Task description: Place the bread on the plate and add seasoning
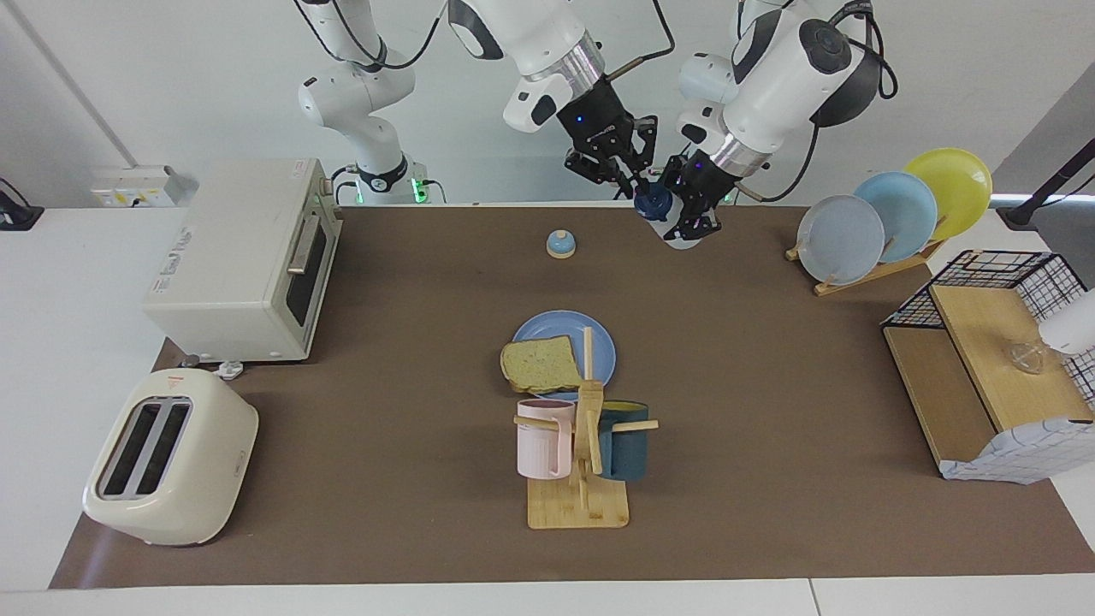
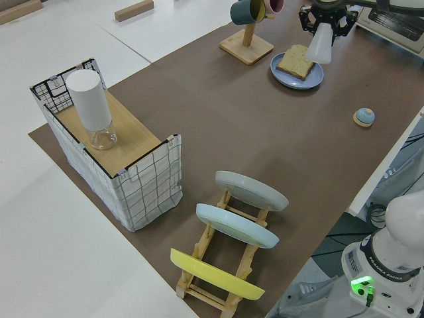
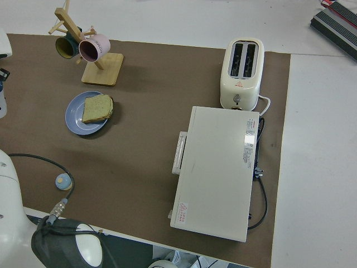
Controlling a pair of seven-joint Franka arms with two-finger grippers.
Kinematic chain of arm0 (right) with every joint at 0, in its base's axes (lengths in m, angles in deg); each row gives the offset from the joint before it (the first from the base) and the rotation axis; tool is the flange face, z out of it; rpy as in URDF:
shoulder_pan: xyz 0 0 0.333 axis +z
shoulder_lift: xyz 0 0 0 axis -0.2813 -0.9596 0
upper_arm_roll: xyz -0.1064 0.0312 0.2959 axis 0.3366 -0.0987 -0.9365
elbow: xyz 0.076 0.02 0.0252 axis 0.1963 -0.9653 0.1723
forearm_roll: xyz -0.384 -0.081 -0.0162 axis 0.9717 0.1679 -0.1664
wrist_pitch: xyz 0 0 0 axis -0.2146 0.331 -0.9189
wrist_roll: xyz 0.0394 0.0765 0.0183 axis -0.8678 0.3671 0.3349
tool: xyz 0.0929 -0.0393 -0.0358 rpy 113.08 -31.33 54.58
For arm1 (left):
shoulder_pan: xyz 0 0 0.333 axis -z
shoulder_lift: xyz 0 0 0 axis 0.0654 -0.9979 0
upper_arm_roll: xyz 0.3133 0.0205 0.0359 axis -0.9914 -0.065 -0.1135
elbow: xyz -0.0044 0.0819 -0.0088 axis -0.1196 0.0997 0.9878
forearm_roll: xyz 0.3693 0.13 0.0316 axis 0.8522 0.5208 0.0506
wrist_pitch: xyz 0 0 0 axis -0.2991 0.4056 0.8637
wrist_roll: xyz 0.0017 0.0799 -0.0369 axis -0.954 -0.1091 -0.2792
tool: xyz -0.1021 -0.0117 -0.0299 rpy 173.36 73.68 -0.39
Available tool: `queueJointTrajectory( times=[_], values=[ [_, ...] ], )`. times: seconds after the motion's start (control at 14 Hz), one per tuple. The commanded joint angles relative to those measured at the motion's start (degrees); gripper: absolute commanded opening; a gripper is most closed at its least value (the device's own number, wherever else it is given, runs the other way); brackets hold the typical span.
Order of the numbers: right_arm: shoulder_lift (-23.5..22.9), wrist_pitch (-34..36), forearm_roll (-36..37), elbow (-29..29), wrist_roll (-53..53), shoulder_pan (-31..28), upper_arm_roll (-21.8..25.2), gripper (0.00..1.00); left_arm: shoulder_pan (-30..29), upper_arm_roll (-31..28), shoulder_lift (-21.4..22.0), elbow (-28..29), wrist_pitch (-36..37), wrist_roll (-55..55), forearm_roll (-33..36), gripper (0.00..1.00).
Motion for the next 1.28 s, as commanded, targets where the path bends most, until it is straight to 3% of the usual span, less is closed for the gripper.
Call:
queueJointTrajectory(
  times=[0.0,1.21],
  values=[
    [1.2,0.0,1.0,-1.5,-1.0,0.0,-0.1,0.0,0.7,-0.4,1.8,1.3,-0.3,-1.0,-0.7,0.0],
    [0.4,-3.2,-7.3,-0.5,-4.1,-5.6,0.4,0.0,0.8,-0.3,1.8,1.3,0.0,-2.5,-0.7,0.0]
  ],
)
